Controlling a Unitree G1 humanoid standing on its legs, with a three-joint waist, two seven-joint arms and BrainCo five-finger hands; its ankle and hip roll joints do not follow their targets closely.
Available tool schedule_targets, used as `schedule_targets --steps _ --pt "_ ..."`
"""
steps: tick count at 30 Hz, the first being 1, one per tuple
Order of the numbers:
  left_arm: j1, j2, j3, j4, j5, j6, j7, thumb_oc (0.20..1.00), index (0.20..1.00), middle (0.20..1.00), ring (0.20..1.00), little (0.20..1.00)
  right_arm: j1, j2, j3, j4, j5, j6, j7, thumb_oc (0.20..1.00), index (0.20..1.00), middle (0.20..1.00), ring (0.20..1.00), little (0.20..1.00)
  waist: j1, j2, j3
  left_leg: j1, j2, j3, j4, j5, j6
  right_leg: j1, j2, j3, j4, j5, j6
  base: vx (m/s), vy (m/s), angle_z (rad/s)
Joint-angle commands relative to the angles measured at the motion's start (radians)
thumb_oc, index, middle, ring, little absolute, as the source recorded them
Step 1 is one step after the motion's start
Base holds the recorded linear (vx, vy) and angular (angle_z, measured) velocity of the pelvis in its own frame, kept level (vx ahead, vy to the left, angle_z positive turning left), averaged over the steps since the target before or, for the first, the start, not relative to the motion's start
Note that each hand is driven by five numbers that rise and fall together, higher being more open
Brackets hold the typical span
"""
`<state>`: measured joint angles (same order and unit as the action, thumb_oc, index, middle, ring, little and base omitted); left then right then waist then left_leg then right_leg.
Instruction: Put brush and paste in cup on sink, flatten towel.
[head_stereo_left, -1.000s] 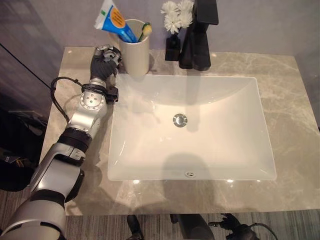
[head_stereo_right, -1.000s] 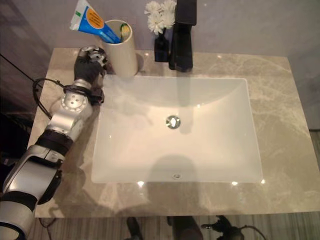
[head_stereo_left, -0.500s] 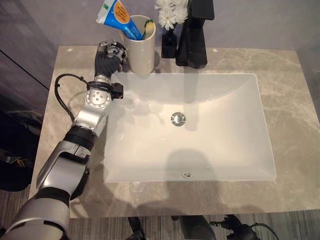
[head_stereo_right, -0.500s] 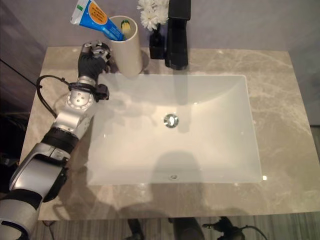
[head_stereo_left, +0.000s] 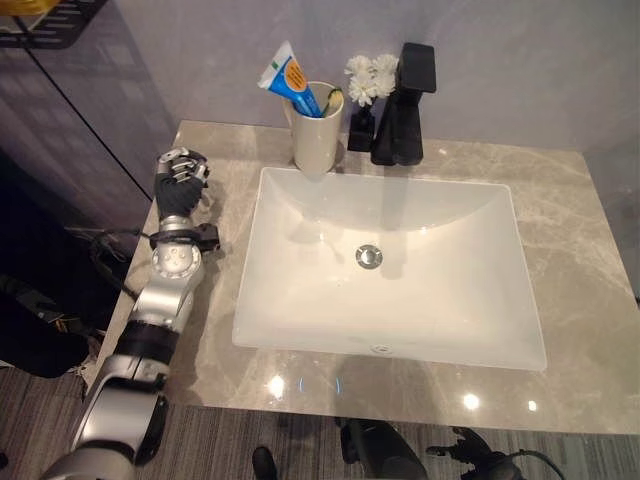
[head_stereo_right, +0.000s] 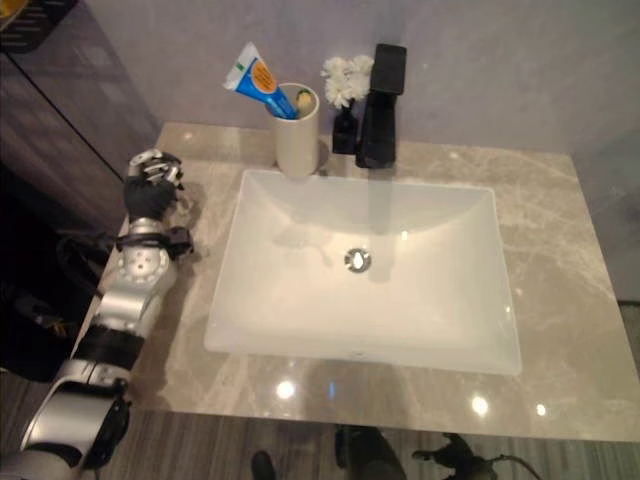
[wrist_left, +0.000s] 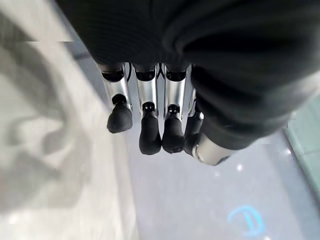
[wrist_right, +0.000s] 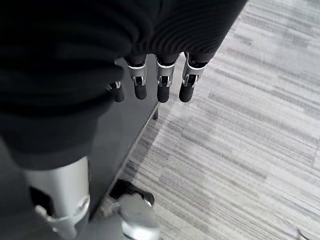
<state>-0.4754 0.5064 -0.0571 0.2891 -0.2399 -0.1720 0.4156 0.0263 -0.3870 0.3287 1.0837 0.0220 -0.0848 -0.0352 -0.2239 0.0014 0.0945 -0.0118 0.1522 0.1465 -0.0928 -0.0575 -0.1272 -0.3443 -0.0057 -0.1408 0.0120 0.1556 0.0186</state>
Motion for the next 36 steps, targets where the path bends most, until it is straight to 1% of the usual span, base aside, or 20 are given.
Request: schedule_targets --steps 1,4,5,8,11,14,16,17,18,19,20,21,24,25,26,29,32,34,35,36 --pt "0.077 0.027 0.088 -0.112 0.077 -0.105 -0.003 0.2 0.2 0.2 0.2 0.2 0.047 -0.018 -0.031 0.041 -0.034 -0.006 0.016 1.0 1.0 1.0 1.0 1.0 0.021 -0.032 -0.062 0.071 -0.044 -0.03 0.006 -0.014 0.018 0.045 -0.075 0.034 0.059 -0.056 0.126 -0.04 0.13 0.03" --pt "0.371 0.016 0.235 -0.321 0.086 -0.166 -0.083 0.2 0.2 0.2 0.2 0.2 0.055 0.01 -0.088 0.092 -0.023 0.005 0.034 1.0 1.0 1.0 1.0 1.0 0.079 -0.053 -0.076 0.099 -0.085 -0.044 0.024 -0.046 0.052 0.095 -0.109 0.037 0.045 -0.033 0.146 -0.09 0.176 0.02" --pt "0.379 0.014 0.24 -0.328 0.085 -0.164 -0.085 0.2 0.2 0.2 0.2 0.2 0.056 0.01 -0.085 0.092 -0.023 0.004 0.034 1.0 1.0 1.0 1.0 1.0 0.078 -0.054 -0.076 0.099 -0.087 -0.043 0.028 -0.048 0.053 0.097 -0.11 0.039 0.044 -0.032 0.148 -0.1 0.148 0.07" --pt "0.523 -0.001 0.286 -0.397 0.051 -0.191 -0.162 0.2 0.2 0.2 0.2 0.2 0.067 0.026 -0.118 0.12 -0.018 0.006 0.044 1.0 1.0 1.0 1.0 1.0 0.104 -0.065 -0.069 0.093 -0.126 -0.048 0.071 -0.081 0.081 0.106 -0.145 0.042 0.046 -0.003 0.167 -0.12 0.16 0.11" --pt "0.59 -0.001 0.279 -0.443 -0.004 -0.2 -0.248 0.2 0.2 0.2 0.2 0.2 0.079 0.036 -0.149 0.152 -0.016 0.013 0.051 1.0 1.0 1.0 1.0 1.0 0.116 -0.079 -0.057 0.083 -0.166 -0.058 0.117 -0.105 0.104 0.111 -0.186 0.047 0.046 0.044 0.186 -0.15 0.185 0.13" --pt "0.582 0.033 0.229 -0.46 -0.033 -0.201 -0.315 0.2 0.2 0.2 0.2 0.2 0.095 0.044 -0.177 0.168 -0.014 0.018 0.052 1.0 1.0 1.0 1.0 1.0 0.105 -0.091 -0.044 0.072 -0.206 -0.063 0.134 -0.108 0.119 0.107 -0.232 0.067 0.026 0.128 0.21 -0.17 0.177 0.17" --pt "0.551 0.034 0.177 -0.46 -0.081 -0.196 -0.35 0.2 0.2 0.2 0.2 0.2 0.098 0.053 -0.192 0.174 0.002 0.022 0.049 1.0 1.0 1.0 1.0 1.0 0.089 -0.091 -0.032 0.053 -0.216 -0.067 0.142 -0.099 0.117 0.094 -0.259 0.087 0.007 0.174 0.223 -0.26 0.162 0.31" --pt "0.519 0.044 0.138 -0.433 -0.072 -0.192 -0.353 0.2 0.2 0.2 0.2 0.2 0.102 0.064 -0.196 0.179 0.018 0.021 0.049 1.0 1.0 1.0 1.0 1.0 0.065 -0.076 -0.023 0.031 -0.216 -0.074 0.155 -0.085 0.122 0.079 -0.242 0.124 0.023 0.144 0.211 -0.2 0.13 0.26" --pt "0.516 0.044 0.136 -0.43 -0.071 -0.194 -0.352 0.2 0.2 0.2 0.2 0.2 0.102 0.064 -0.198 0.179 0.018 0.021 0.049 1.0 1.0 1.0 1.0 1.0 0.066 -0.076 -0.022 0.03 -0.215 -0.074 0.156 -0.086 0.122 0.077 -0.242 0.124 0.027 0.142 0.21 -0.2 0.168 0.26" --pt "0.503 0.045 0.115 -0.427 -0.077 -0.196 -0.365 0.2 0.2 0.2 0.2 0.2 0.107 0.069 -0.194 0.182 0.022 0.02 0.049 1.0 1.0 1.0 1.0 1.0 0.056 -0.07 -0.019 0.024 -0.215 -0.073 0.151 -0.076 0.124 0.075 -0.218 0.14 0.057 0.107 0.2 -0.14 0.115 0.14" --pt "0.501 0.047 0.103 -0.425 -0.078 -0.195 -0.372 0.2 0.2 0.2 0.2 0.2 0.114 0.071 -0.19 0.187 0.02 0.02 0.049 1.0 1.0 1.0 1.0 1.0 0.058 -0.063 -0.02 0.021 -0.211 -0.067 0.144 -0.067 0.127 0.082 -0.201 0.127 0.076 0.059 0.185 -0.22 0.174 -0.02" --pt "0.5 0.051 0.092 -0.431 -0.073 -0.189 -0.372 0.2 0.2 0.2 0.2 0.2 0.117 0.073 -0.184 0.197 0.013 0.023 0.045 1.0 1.0 1.0 1.0 1.0 0.069 -0.056 -0.02 0.014 -0.205 -0.053 0.136 -0.054 0.13 0.099 -0.186 0.078 0.105 0.007 0.169 -0.19 0.134 -0.16" --pt "0.509 0.038 0.077 -0.433 -0.086 -0.176 -0.385 0.2 0.2 0.2 0.2 0.2 0.121 0.081 -0.184 0.209 0.014 0.026 0.04 1.0 1.0 1.0 1.0 1.0 0.087 -0.046 -0.026 -0.001 -0.187 -0.013 0.1 -0.008 0.129 0.128 -0.159 -0.004 0.182 -0.071 0.148 -0.2 0.105 -0.56" --pt "0.52 0.045 0.066 -0.441 -0.082 -0.171 -0.397 0.2 0.2 0.2 0.2 0.2 0.118 0.079 -0.192 0.213 0.021 0.024 0.034 1.0 1.0 1.0 1.0 1.0 0.101 -0.039 -0.03 -0.003 -0.174 0.019 0.07 0.015 0.129 0.157 -0.146 -0.044 0.232 -0.115 0.141 -0.18 0.07 -0.79" --pt "0.519 0.045 0.066 -0.441 -0.082 -0.172 -0.397 0.2 0.2 0.2 0.2 0.2 0.118 0.08 -0.192 0.213 0.021 0.024 0.034 1.0 1.0 1.0 1.0 1.0 0.102 -0.04 -0.031 -0.006 -0.175 0.02 0.069 0.019 0.129 0.154 -0.147 -0.043 0.23 -0.111 0.14 -0.19 0.061 -0.95" --pt "0.534 0.05 0.047 -0.452 -0.083 -0.164 -0.414 0.2 0.2 0.2 0.2 0.2 0.111 0.077 -0.198 0.204 0.029 0.02 0.024 1.0 1.0 1.0 1.0 1.0 0.127 -0.037 -0.042 -0.018 -0.158 0.082 0.044 0.05 0.129 0.208 -0.159 -0.116 0.263 -0.138 0.138 -0.16 0.021 -0.63" --pt "0.531 0.045 0.016 -0.449 -0.105 -0.157 -0.435 0.2 0.2 0.2 0.2 0.2 0.094 0.073 -0.198 0.182 0.045 0.012 0.012 1.0 1.0 1.0 1.0 1.0 0.148 -0.045 -0.054 -0.024 -0.155 0.145 0.03 0.065 0.133 0.268 -0.177 -0.156 0.269 -0.144 0.148 -0.18 0.005 -0.69" --pt "0.534 0.05 0.002 -0.444 -0.096 -0.155 -0.44 0.2 0.2 0.2 0.2 0.2 0.082 0.07 -0.197 0.162 0.056 0.008 0.007 1.0 1.0 1.0 1.0 1.0 0.17 -0.054 -0.064 -0.036 -0.154 0.205 0.033 0.073 0.139 0.323 -0.198 -0.213 0.247 -0.126 0.158 -0.14 0.006 -0.84" --pt "0.536 0.052 0.009 -0.444 -0.086 -0.157 -0.433 0.2 0.2 0.2 0.2 0.2 0.075 0.068 -0.194 0.152 0.056 0.005 0.006 1.0 1.0 1.0 1.0 1.0 0.18 -0.059 -0.07 -0.029 -0.16 0.219 0.026 0.055 0.136 0.35 -0.205 -0.24 0.251 -0.139 0.176 -0.12 0.024 -0.92" --pt "0.536 0.045 0.016 -0.445 -0.09 -0.158 -0.425 0.2 0.2 0.2 0.2 0.2 0.067 0.066 -0.184 0.139 0.053 0.001 0.003 1.0 1.0 1.0 1.0 1.0 0.197 -0.063 -0.073 -0.041 -0.154 0.26 0.029 0.061 0.139 0.368 -0.202 -0.293 0.255 -0.14 0.179 -0.14 0.01 -1.1"
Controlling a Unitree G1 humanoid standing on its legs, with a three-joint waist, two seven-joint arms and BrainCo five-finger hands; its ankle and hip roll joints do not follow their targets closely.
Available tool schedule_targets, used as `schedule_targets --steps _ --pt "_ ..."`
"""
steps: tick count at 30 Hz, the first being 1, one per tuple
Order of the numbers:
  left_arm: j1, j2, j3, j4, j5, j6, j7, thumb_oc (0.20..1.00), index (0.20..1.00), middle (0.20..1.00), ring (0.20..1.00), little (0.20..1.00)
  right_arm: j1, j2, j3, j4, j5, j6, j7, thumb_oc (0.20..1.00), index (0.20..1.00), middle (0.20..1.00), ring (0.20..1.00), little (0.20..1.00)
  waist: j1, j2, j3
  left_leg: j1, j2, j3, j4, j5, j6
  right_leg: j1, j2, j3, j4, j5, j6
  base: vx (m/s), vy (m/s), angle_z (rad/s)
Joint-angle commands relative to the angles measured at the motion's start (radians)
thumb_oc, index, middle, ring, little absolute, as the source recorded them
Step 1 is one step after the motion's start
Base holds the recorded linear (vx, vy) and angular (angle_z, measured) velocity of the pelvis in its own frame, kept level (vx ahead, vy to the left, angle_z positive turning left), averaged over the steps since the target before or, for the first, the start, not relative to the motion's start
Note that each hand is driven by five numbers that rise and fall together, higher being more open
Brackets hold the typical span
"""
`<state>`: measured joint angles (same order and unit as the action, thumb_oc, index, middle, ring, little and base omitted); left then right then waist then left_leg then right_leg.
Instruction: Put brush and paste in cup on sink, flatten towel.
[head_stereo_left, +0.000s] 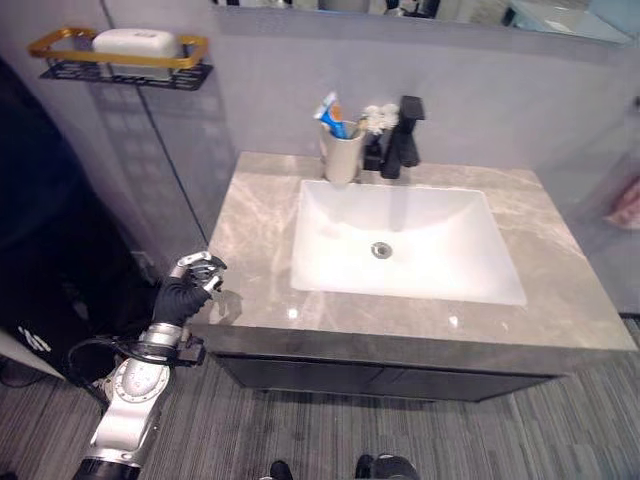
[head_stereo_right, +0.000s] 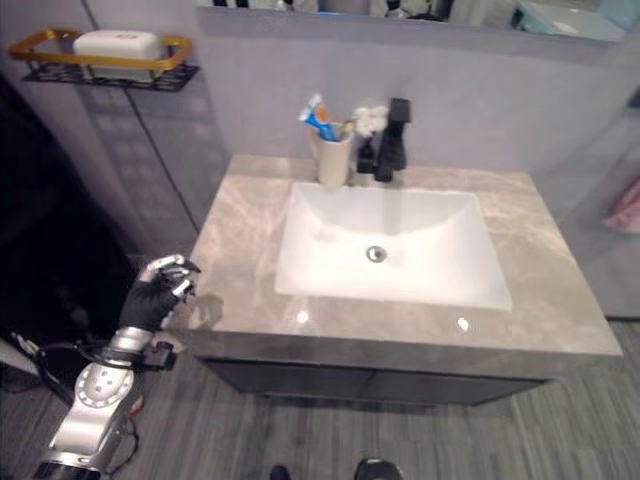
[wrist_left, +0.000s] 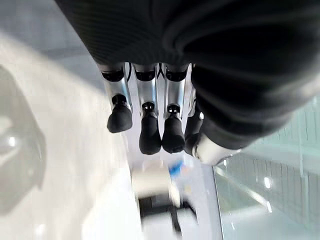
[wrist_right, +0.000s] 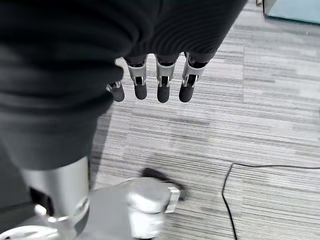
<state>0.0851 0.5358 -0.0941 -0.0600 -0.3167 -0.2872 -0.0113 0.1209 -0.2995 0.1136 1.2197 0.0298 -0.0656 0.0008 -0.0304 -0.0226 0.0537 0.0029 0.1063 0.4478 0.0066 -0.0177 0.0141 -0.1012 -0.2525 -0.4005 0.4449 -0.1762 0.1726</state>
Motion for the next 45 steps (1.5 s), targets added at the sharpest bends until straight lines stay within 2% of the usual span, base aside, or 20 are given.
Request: schedule_targets --steps 1,3,4,5,6,13,14,17,18,19,21,22,23,24,33,34,35,36,41,45 --pt "-0.022 0.012 0.063 -0.092 -0.021 -0.046 0.009 0.2 0.2 0.2 0.2 0.2 -0.038 -0.024 0.047 -0.009 0.036 -0.023 -0.038 1.0 1.0 1.0 1.0 1.0 0.02 -0.045 -0.034 -0.065 -0.099 -0.003 -0.071 0.025 0.001 0.139 0.054 -0.076 -0.181 0.188 0.027 -0.25 -0.028 -1.22" --pt "-0.016 0.018 0.071 -0.082 -0.022 -0.047 0.01 0.2 0.2 0.2 0.2 0.2 -0.052 -0.025 0.093 -0.052 -0.004 -0.029 -0.039 1.0 1.0 1.0 1.0 1.0 0.038 -0.052 -0.031 -0.091 -0.075 0.055 -0.049 0.032 -0.003 0.134 0.077 -0.122 -0.195 0.152 0.019 -0.24 -0.12 -1.53" --pt "-0.03 0.029 0.076 -0.066 -0.021 -0.054 0.019 0.2 0.2 0.2 0.2 0.2 -0.062 -0.034 0.132 -0.093 -0.036 -0.037 -0.043 1.0 1.0 1.0 1.0 1.0 0.05 -0.059 -0.022 -0.106 -0.037 0.102 -0.018 0.052 -0.019 0.119 0.094 -0.131 -0.239 0.114 -0.019 -0.17 -0.171 -1.89" --pt "-0.031 0.029 0.076 -0.064 -0.021 -0.056 0.019 0.2 0.2 0.2 0.2 0.2 -0.063 -0.035 0.132 -0.095 -0.036 -0.035 -0.043 1.0 1.0 1.0 1.0 1.0 0.054 -0.059 -0.021 -0.106 -0.034 0.106 -0.015 0.051 -0.021 0.117 0.096 -0.127 -0.24 0.113 -0.022 -0.17 -0.262 -2.13" --pt "-0.048 0.025 0.053 -0.055 -0.021 -0.053 0.009 0.2 0.2 0.2 0.2 0.2 -0.052 -0.049 0.14 -0.112 -0.046 -0.042 -0.038 1.0 1.0 1.0 1.0 1.0 0.041 -0.07 -0.023 -0.123 -0.031 0.096 0.007 0.045 -0.024 0.135 0.138 -0.048 -0.318 0.078 -0.034 -0.06 -0.136 -1.64" --pt "-0.095 -0.002 -0.034 0.025 -0.019 -0.058 0.0 0.2 0.2 0.2 0.2 0.2 -0.042 -0.105 0.13 -0.174 -0.063 -0.052 -0.062 1.0 1.0 1.0 1.0 1.0 0.027 -0.064 -0.009 -0.163 -0.005 0.05 0.038 0.083 -0.073 0.164 0.197 0.052 -0.453 0.09 -0.059 -0.1 -0.157 -0.53" --pt "-0.105 0.003 -0.06 0.035 0.01 -0.059 0.004 0.2 0.2 0.2 0.2 0.2 -0.038 -0.122 0.121 -0.188 -0.069 -0.058 -0.07 1.0 1.0 1.0 1.0 1.0 0.032 -0.064 0.004 -0.179 -0.022 -0.027 0.052 0.086 -0.083 0.16 0.202 0.082 -0.461 0.096 -0.061 -0.04 -0.072 -0.81" --pt "-0.111 -0.003 -0.073 0.041 0.026 -0.063 0.012 0.2 0.2 0.2 0.2 0.2 -0.036 -0.13 0.118 -0.2 -0.075 -0.061 -0.072 1.0 1.0 1.0 1.0 1.0 0.04 -0.059 0.019 -0.202 -0.043 -0.102 0.071 0.098 -0.079 0.144 0.208 0.107 -0.464 0.119 -0.069 -0.12 -0.081 -0.75" --pt "-0.111 -0.007 -0.085 0.05 0.035 -0.066 0.02 0.2 0.2 0.2 0.2 0.2 -0.039 -0.14 0.132 -0.202 -0.096 -0.062 -0.076 1.0 1.0 1.0 1.0 1.0 0.05 -0.059 0.031 -0.206 -0.082 -0.219 0.102 0.071 -0.079 0.131 0.209 0.149 -0.462 0.132 -0.069 -0.04 -0.059 -0.84" --pt "-0.112 -0.007 -0.085 0.05 0.035 -0.066 0.02 0.2 0.2 0.2 0.2 0.2 -0.04 -0.14 0.132 -0.202 -0.096 -0.062 -0.076 1.0 1.0 1.0 1.0 1.0 0.05 -0.058 0.03 -0.209 -0.081 -0.218 0.101 0.075 -0.078 0.127 0.21 0.149 -0.463 0.135 -0.07 -0.03 -0.062 -0.5" --pt "-0.097 -0.007 -0.085 0.049 0.035 -0.066 0.027 0.2 0.2 0.2 0.2 0.2 -0.054 -0.155 0.162 -0.219 -0.137 -0.062 -0.084 1.0 1.0 1.0 1.0 1.0 0.065 -0.056 0.042 -0.202 -0.133 -0.372 0.144 0.028 -0.072 0.111 0.214 0.226 -0.459 0.148 -0.069 0.01 -0.027 -1.07" --pt "-0.098 -0.007 -0.085 0.049 0.035 -0.066 0.027 0.2 0.2 0.2 0.2 0.2 -0.054 -0.155 0.162 -0.219 -0.137 -0.062 -0.084 1.0 1.0 1.0 1.0 1.0 0.065 -0.056 0.039 -0.206 -0.132 -0.372 0.143 0.033 -0.072 0.106 0.215 0.226 -0.46 0.151 -0.069 0.01 -0.007 -1.48" --pt "-0.094 -0.008 -0.083 0.048 0.028 -0.068 0.031 0.2 0.2 0.2 0.2 0.2 -0.079 -0.159 0.186 -0.21 -0.15 -0.062 -0.084 1.0 1.0 1.0 1.0 1.0 0.079 -0.054 0.042 -0.197 -0.189 -0.487 0.178 -0.01 -0.064 0.09 0.221 0.288 -0.458 0.16 -0.069 0.01 0.018 -0.91" --pt "-0.09 -0.012 -0.084 0.048 0.019 -0.067 0.03 0.2 0.2 0.2 0.2 0.2 -0.078 -0.158 0.195 -0.216 -0.161 -0.06 -0.084 1.0 1.0 1.0 1.0 1.0 0.076 -0.05 0.038 -0.182 -0.194 -0.507 0.168 -0.022 -0.058 0.085 0.226 0.313 -0.456 0.163 -0.066 0.04 0.051 -0.94" --pt "-0.099 -0.013 -0.147 0.072 -0.013 -0.058 -0.002 0.2 0.2 0.2 0.2 0.2 -0.064 -0.149 0.208 -0.249 -0.212 -0.057 -0.085 1.0 1.0 1.0 1.0 1.0 0.028 -0.023 0.016 -0.088 -0.181 -0.436 0.014 0.002 -0.013 0.039 0.233 0.37 -0.384 0.154 -0.047 0.04 0.104 -0.49" --pt "-0.1 -0.011 -0.154 0.07 -0.014 -0.056 -0.003 0.2 0.2 0.2 0.2 0.2 -0.073 -0.144 0.215 -0.246 -0.217 -0.056 -0.088 1.0 1.0 1.0 1.0 1.0 0.029 -0.023 0.021 -0.085 -0.175 -0.423 0.01 0.004 -0.01 0.026 0.232 0.36 -0.359 0.155 -0.042 -0.09 0.054 -0.65" --pt "-0.1 0.003 -0.149 0.063 -0.012 -0.05 0.001 0.2 0.2 0.2 0.2 0.2 -0.105 -0.131 0.229 -0.246 -0.228 -0.051 -0.091 1.0 1.0 1.0 1.0 1.0 0.065 -0.019 0.03 -0.08 -0.146 -0.366 -0.001 0.001 -0.015 0.0 0.173 0.205 -0.309 0.155 -0.024 -0.11 0.024 -0.81" --pt "-0.093 0.012 -0.148 0.062 -0.009 -0.049 -0.002 0.2 0.2 0.2 0.2 0.2 -0.109 -0.127 0.232 -0.255 -0.234 -0.051 -0.093 1.0 1.0 1.0 1.0 1.0 0.073 -0.017 0.027 -0.073 -0.129 -0.338 -0.007 -0.001 -0.021 0.001 0.133 0.127 -0.305 0.162 -0.021 -0.08 0.0 -1.12" --pt "-0.099 0.018 -0.149 0.078 -0.012 -0.047 0.0 0.2 0.2 0.2 0.2 0.2 -0.114 -0.132 0.238 -0.284 -0.256 -0.052 -0.087 1.0 1.0 1.0 1.0 1.0 0.063 -0.011 0.017 -0.041 -0.112 -0.325 -0.025 0.002 -0.026 0.003 0.08 0.123 -0.322 0.204 -0.007 0.02 -0.034 -0.87" --pt "-0.112 0.002 -0.162 0.121 -0.006 -0.038 0.009 0.2 0.2 0.2 0.2 0.2 -0.095 -0.152 0.228 -0.337 -0.261 -0.052 -0.088 1.0 1.0 1.0 1.0 1.0 0.048 -0.034 0.008 -0.032 -0.108 -0.33 -0.004 -0.012 -0.034 0.029 0.095 0.178 -0.373 0.206 -0.004 0.05 -0.104 0.05"
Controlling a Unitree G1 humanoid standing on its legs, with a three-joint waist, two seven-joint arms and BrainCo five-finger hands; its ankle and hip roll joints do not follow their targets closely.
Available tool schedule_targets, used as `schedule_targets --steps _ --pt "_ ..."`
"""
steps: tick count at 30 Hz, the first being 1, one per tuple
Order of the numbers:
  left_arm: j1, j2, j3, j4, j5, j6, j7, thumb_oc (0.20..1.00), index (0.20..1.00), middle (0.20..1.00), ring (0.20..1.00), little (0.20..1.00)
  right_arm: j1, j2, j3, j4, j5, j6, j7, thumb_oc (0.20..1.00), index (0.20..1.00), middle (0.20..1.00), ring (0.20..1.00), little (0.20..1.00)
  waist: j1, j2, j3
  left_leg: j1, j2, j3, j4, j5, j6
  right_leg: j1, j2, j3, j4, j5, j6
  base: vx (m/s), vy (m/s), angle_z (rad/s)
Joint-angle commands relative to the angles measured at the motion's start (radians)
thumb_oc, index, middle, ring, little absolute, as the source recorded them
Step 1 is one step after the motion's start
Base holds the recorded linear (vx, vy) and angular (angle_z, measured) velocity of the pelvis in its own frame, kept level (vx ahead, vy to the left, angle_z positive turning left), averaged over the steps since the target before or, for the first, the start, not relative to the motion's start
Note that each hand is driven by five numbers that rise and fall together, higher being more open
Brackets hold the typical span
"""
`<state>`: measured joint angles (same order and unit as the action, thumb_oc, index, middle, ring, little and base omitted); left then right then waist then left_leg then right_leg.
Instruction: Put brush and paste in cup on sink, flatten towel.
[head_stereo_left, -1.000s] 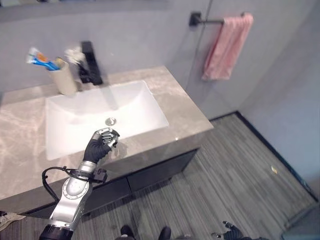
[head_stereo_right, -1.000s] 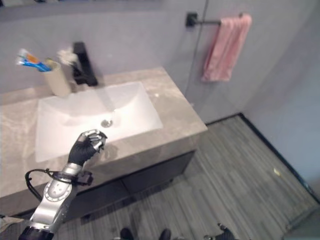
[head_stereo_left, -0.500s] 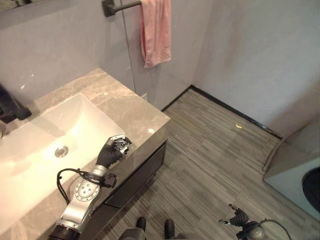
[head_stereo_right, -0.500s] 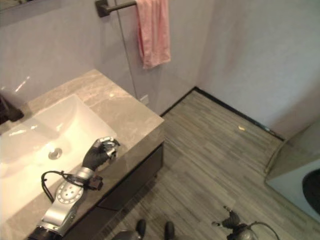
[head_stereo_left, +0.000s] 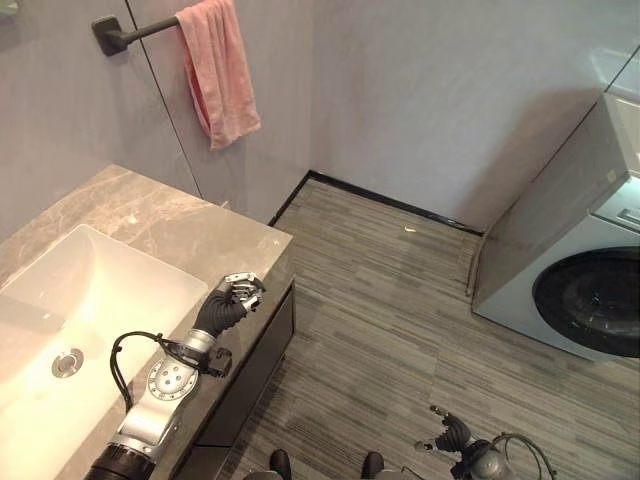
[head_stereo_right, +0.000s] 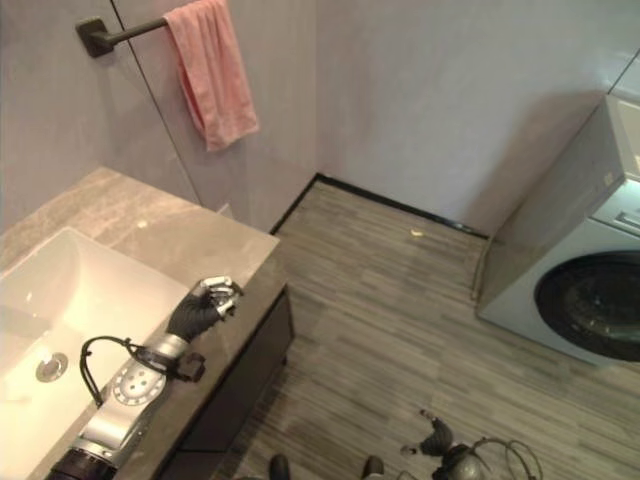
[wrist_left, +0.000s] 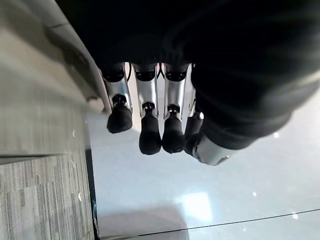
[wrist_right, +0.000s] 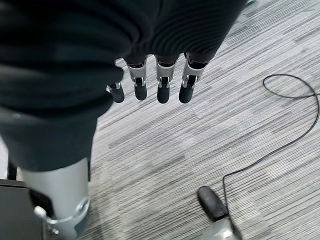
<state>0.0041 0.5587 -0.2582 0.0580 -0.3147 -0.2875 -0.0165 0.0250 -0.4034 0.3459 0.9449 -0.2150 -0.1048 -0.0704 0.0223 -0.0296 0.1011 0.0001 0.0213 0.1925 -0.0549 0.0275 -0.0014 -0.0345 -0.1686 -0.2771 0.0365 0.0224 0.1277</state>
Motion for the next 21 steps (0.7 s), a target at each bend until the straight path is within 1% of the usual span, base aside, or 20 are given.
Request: schedule_targets --steps 1,2,3,4,5,6,7,10,11,13,14,15,16,17,18,19,21 --pt "-0.032 -0.021 0.001 0.004 -0.007 -0.039 0.015 0.2 0.2 0.2 0.2 0.2 0.002 -0.049 -0.005 -0.063 -0.017 -0.013 -0.017 1.0 1.0 1.0 1.0 1.0 -0.004 -0.026 -0.039 -0.028 -0.022 -0.075 0.058 -0.058 -0.019 -0.036 0.012 0.055 0.032 0.009 0.041 0.04 -0.093 0.1" --pt "-0.029 -0.025 0.0 0.014 0.001 -0.037 0.017 0.2 0.2 0.2 0.2 0.2 0.006 -0.053 -0.005 -0.063 -0.016 -0.014 -0.016 1.0 1.0 1.0 1.0 1.0 -0.004 -0.034 -0.047 -0.024 -0.019 -0.068 0.063 -0.062 -0.021 -0.025 0.019 0.052 0.015 0.007 0.039 0.08 -0.175 0.07" --pt "-0.026 -0.031 -0.005 0.029 0.004 -0.03 0.02 0.2 0.2 0.2 0.2 0.2 0.017 -0.06 -0.009 -0.067 -0.011 -0.017 -0.015 1.0 1.0 1.0 1.0 1.0 -0.006 -0.04 -0.056 -0.02 -0.004 -0.068 0.069 -0.058 -0.031 -0.013 0.041 0.058 0.005 0.0 0.033 0.1 -0.253 -0.02" --pt "-0.025 -0.034 -0.007 0.04 0.004 -0.023 0.02 0.2 0.2 0.2 0.2 0.2 0.025 -0.066 -0.014 -0.073 -0.005 -0.018 -0.015 1.0 1.0 1.0 1.0 1.0 -0.008 -0.045 -0.059 -0.018 0.006 -0.072 0.073 -0.055 -0.037 -0.008 0.054 0.059 0.0 -0.005 0.026 0.08 -0.205 -0.11" --pt "-0.026 -0.034 -0.008 0.04 0.004 -0.024 0.02 0.2 0.2 0.2 0.2 0.2 0.027 -0.067 -0.014 -0.074 -0.005 -0.018 -0.015 1.0 1.0 1.0 1.0 1.0 -0.008 -0.044 -0.059 -0.018 0.007 -0.072 0.073 -0.055 -0.038 -0.007 0.055 0.058 -0.001 -0.005 0.025 0.05 -0.139 -0.11" --pt "-0.026 -0.039 -0.009 0.051 0.004 -0.022 0.021 0.2 0.2 0.2 0.2 0.2 0.035 -0.073 -0.019 -0.088 0.0 -0.019 -0.014 1.0 1.0 1.0 1.0 1.0 -0.011 -0.047 -0.061 -0.016 0.017 -0.074 0.076 -0.053 -0.044 -0.001 0.065 0.057 -0.006 -0.01 0.019 0.05 -0.205 -0.06" --pt "-0.041 -0.048 -0.02 0.076 0.016 -0.013 0.029 0.2 0.2 0.2 0.2 0.2 0.051 -0.085 -0.027 -0.109 0.005 -0.023 -0.016 1.0 1.0 1.0 1.0 1.0 -0.019 -0.049 -0.059 -0.02 0.037 -0.082 0.09 -0.052 -0.056 0.012 0.087 0.054 -0.021 -0.022 0.005 0.05 -0.275 -0.01" --pt "-0.065 -0.058 -0.031 0.074 0.023 -0.011 0.037 0.2 0.2 0.2 0.2 0.2 0.071 -0.102 -0.033 -0.164 0.013 -0.027 -0.012 1.0 1.0 1.0 1.0 1.0 -0.025 -0.054 -0.048 -0.047 0.058 -0.094 0.169 -0.061 -0.07 0.029 0.108 0.054 -0.042 -0.03 -0.013 0.0 -0.205 0.02" --pt "-0.077 -0.064 -0.033 0.063 0.017 -0.014 0.04 0.2 0.2 0.2 0.2 0.2 0.072 -0.107 -0.034 -0.158 0.017 -0.03 -0.019 1.0 1.0 1.0 1.0 1.0 -0.024 -0.055 -0.033 -0.071 0.063 -0.101 0.224 -0.058 -0.074 0.036 0.115 0.055 -0.044 -0.035 -0.023 -0.03 -0.157 0.01" --pt "-0.095 -0.072 -0.052 0.05 0.016 -0.015 0.038 0.2 0.2 0.2 0.2 0.2 0.073 -0.111 -0.032 -0.153 0.021 -0.029 -0.02 1.0 1.0 1.0 1.0 1.0 -0.02 -0.051 -0.017 -0.101 0.053 -0.117 0.292 -0.051 -0.08 0.046 0.119 0.057 -0.041 -0.045 -0.032 -0.02 -0.094 0.05" --pt "-0.105 -0.074 -0.061 0.047 0.015 -0.015 0.038 0.2 0.2 0.2 0.2 0.2 0.073 -0.114 -0.032 -0.159 0.019 -0.026 -0.021 1.0 1.0 1.0 1.0 1.0 -0.014 -0.048 -0.013 -0.112 0.026 -0.136 0.277 -0.052 -0.076 0.048 0.118 0.059 -0.04 -0.049 -0.03 0.0 -0.029 0.05" --pt "-0.105 -0.074 -0.061 0.047 0.015 -0.015 0.038 0.2 0.2 0.2 0.2 0.2 0.073 -0.114 -0.033 -0.159 0.019 -0.026 -0.021 1.0 1.0 1.0 1.0 1.0 -0.015 -0.048 -0.013 -0.111 0.026 -0.136 0.277 -0.052 -0.076 0.049 0.118 0.059 -0.04 -0.049 -0.03 -0.01 -0.004 -0.06" --pt "-0.116 -0.089 -0.085 0.07 0.016 -0.012 0.035 0.2 0.2 0.2 0.2 0.2 0.063 -0.114 -0.034 -0.148 0.014 -0.022 -0.023 1.0 1.0 1.0 1.0 1.0 -0.009 -0.044 -0.008 -0.134 -0.027 -0.172 0.243 -0.057 -0.064 0.046 0.11 0.072 -0.025 -0.047 -0.022 0.0 0.005 -0.04" --pt "-0.116 -0.089 -0.085 0.071 0.016 -0.012 0.035 0.2 0.2 0.2 0.2 0.2 0.063 -0.114 -0.034 -0.147 0.014 -0.022 -0.024 1.0 1.0 1.0 1.0 1.0 -0.008 -0.044 -0.008 -0.134 -0.027 -0.172 0.243 -0.057 -0.064 0.046 0.11 0.073 -0.025 -0.047 -0.022 0.09 0.05 -0.4" --pt "-0.1 -0.098 -0.118 0.144 0.029 0.005 0.015 0.2 0.2 0.2 0.2 0.2 0.056 -0.109 -0.032 -0.121 0.012 -0.02 -0.019 1.0 1.0 1.0 1.0 1.0 -0.022 -0.032 -0.034 -0.089 -0.029 -0.163 0.182 -0.063 -0.051 0.046 0.109 0.095 -0.024 -0.046 -0.021 0.09 0.046 -0.3" --pt "-0.1 -0.099 -0.118 0.146 0.03 0.004 0.015 0.2 0.2 0.2 0.2 0.2 0.056 -0.109 -0.032 -0.121 0.012 -0.02 -0.019 1.0 1.0 1.0 1.0 1.0 -0.021 -0.032 -0.035 -0.087 -0.029 -0.162 0.178 -0.062 -0.051 0.047 0.11 0.096 -0.024 -0.045 -0.021 0.12 0.069 -0.44" --pt "-0.086 -0.103 -0.136 0.211 0.06 0.017 0.009 0.2 0.2 0.2 0.2 0.2 0.051 -0.108 -0.029 -0.117 0.016 -0.02 -0.018 1.0 1.0 1.0 1.0 1.0 -0.025 -0.026 -0.048 -0.064 -0.025 -0.155 0.154 -0.059 -0.048 0.052 0.109 0.106 -0.033 -0.045 -0.022 0.07 0.055 -0.3"
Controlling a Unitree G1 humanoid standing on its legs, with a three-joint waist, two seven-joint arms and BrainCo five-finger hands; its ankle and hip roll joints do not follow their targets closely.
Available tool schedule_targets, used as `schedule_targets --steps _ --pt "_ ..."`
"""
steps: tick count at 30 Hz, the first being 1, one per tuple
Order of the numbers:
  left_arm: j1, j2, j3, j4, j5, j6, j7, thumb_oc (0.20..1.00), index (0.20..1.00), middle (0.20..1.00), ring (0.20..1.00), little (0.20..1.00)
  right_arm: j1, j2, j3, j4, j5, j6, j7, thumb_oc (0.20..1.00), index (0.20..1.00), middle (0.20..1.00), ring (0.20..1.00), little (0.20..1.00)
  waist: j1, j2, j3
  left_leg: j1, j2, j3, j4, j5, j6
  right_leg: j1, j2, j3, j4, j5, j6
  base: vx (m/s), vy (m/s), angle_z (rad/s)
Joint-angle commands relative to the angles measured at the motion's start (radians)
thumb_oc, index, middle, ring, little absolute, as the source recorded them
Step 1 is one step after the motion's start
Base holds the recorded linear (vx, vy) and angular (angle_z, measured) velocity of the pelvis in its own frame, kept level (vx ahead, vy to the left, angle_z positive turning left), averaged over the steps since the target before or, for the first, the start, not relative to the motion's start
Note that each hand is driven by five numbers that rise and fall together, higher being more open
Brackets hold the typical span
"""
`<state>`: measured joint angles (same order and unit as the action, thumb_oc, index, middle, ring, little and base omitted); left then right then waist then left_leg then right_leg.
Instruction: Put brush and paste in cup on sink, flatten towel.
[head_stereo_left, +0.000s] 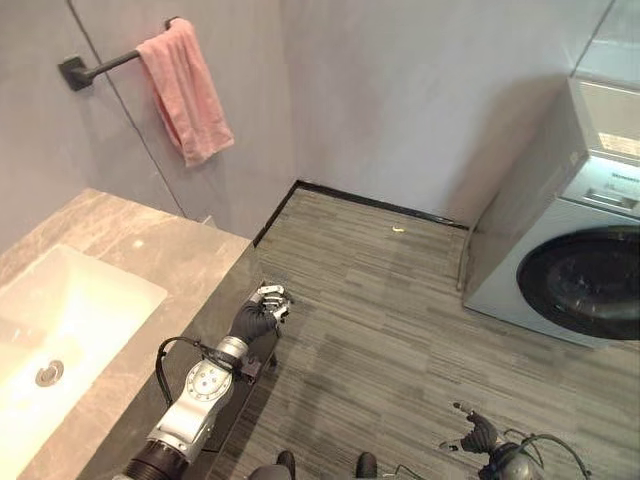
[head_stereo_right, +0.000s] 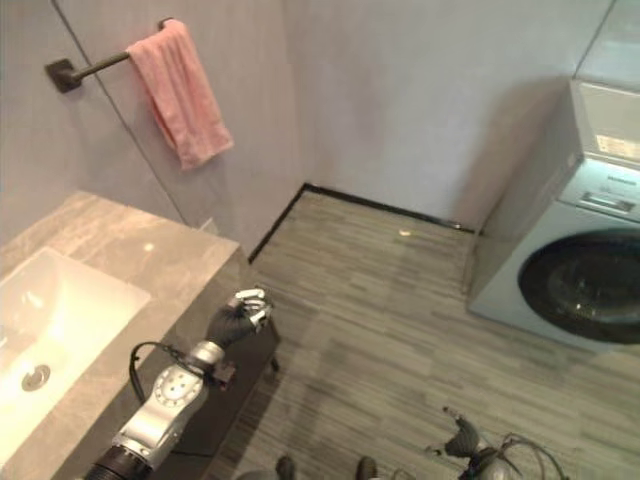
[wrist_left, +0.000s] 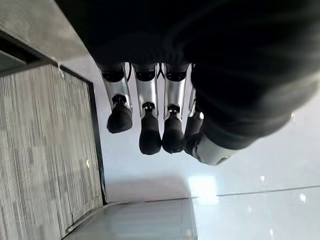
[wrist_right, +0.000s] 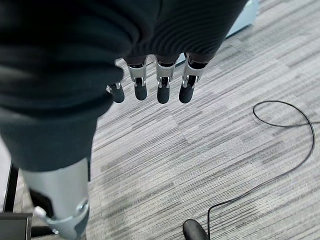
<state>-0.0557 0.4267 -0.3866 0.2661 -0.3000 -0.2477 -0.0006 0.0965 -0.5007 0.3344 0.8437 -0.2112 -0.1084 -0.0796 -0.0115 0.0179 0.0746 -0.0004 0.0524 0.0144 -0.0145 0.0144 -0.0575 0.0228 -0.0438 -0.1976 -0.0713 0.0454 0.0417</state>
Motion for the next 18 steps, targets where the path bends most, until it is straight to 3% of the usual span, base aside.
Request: schedule_targets --steps 1,2,3,4,7,8,11,15,18 --pt "0.012 0.009 -0.006 0.127 0.087 0.006 -0.004 0.46 0.46 0.46 0.46 0.46 -0.03 0.004 -0.014 -0.007 0.034 -0.019 -0.002 1.0 1.0 1.0 1.0 1.0 0.006 -0.068 -0.027 -0.036 -0.049 0.037 0.093 -0.048 0.013 0.001 -0.014 0.04 0.064 -0.065 0.064 0.07 0.05 -0.39" --pt "0.011 0.008 -0.007 0.129 0.088 0.004 -0.003 0.514 0.514 0.514 0.514 0.514 -0.03 0.003 -0.014 -0.006 0.035 -0.019 -0.002 1.0 1.0 1.0 1.0 1.0 0.007 -0.068 -0.027 -0.035 -0.049 0.038 0.092 -0.048 0.013 0.002 -0.013 0.041 0.063 -0.065 0.064 0.06 0.045 -0.41" --pt "0.019 0.002 -0.006 0.171 0.111 0.012 0.005 0.837 0.837 0.837 0.837 0.837 -0.033 0.011 -0.012 0.0 0.044 -0.02 0.001 1.0 1.0 1.0 1.0 1.0 0.008 -0.067 -0.026 -0.028 -0.048 0.043 0.09 -0.048 0.014 0.006 -0.012 0.043 0.062 -0.064 0.064 0.02 0.014 -0.35" --pt "0.029 -0.009 -0.001 0.216 0.129 0.029 0.006 1.0 1.0 1.0 1.0 1.0 -0.033 0.019 -0.015 0.005 0.062 -0.02 0.005 1.0 1.0 1.0 1.0 1.0 0.01 -0.068 -0.024 -0.022 -0.047 0.047 0.087 -0.048 0.016 0.009 -0.011 0.046 0.062 -0.064 0.064 0.03 0.017 -0.23" --pt "0.037 -0.049 0.003 0.365 0.205 0.056 0.028 1.0 1.0 1.0 1.0 1.0 -0.033 0.06 -0.035 0.075 0.15 -0.021 0.021 1.0 1.0 1.0 1.0 1.0 0.011 -0.071 -0.025 -0.01 -0.044 0.054 0.083 -0.048 0.018 0.015 -0.01 0.045 0.068 -0.069 0.063 0.01 0.004 -0.03" --pt "0.025 -0.076 0.01 0.47 0.278 0.079 0.065 1.0 1.0 1.0 1.0 1.0 -0.045 0.107 -0.07 0.126 0.296 -0.027 0.042 1.0 1.0 1.0 1.0 1.0 0.012 -0.07 -0.02 -0.016 -0.052 0.052 0.114 -0.07 0.025 0.008 -0.008 0.042 0.11 -0.097 0.055 0.0 0.0 0.0" --pt "0.034 -0.058 0.007 0.433 0.309 0.08 0.073 1.0 1.0 1.0 1.0 1.0 -0.05 0.117 -0.078 0.11 0.347 -0.028 0.053 1.0 1.0 1.0 1.0 1.0 0.015 -0.067 -0.012 -0.026 -0.056 0.052 0.147 -0.085 0.029 -0.009 -0.004 0.042 0.156 -0.119 0.052 -0.01 0.005 0.02" --pt "0.044 -0.056 0.032 0.404 0.266 0.081 0.087 1.0 1.0 1.0 1.0 1.0 -0.043 0.16 -0.145 0.085 0.576 -0.048 0.083 1.0 1.0 1.0 1.0 1.0 0.019 -0.069 0.02 -0.072 -0.057 0.053 0.239 -0.118 0.035 -0.075 -0.018 0.018 0.287 -0.159 0.057 -0.06 0.008 -0.02" --pt "0.009 -0.082 0.034 0.466 0.243 0.085 0.109 1.0 1.0 1.0 1.0 1.0 -0.066 0.177 -0.159 0.092 0.651 -0.061 0.074 1.0 1.0 1.0 1.0 1.0 0.014 -0.073 0.048 -0.125 -0.054 0.053 0.345 -0.157 0.036 -0.115 -0.039 0.004 0.367 -0.189 0.051 -0.05 0.007 0.02"
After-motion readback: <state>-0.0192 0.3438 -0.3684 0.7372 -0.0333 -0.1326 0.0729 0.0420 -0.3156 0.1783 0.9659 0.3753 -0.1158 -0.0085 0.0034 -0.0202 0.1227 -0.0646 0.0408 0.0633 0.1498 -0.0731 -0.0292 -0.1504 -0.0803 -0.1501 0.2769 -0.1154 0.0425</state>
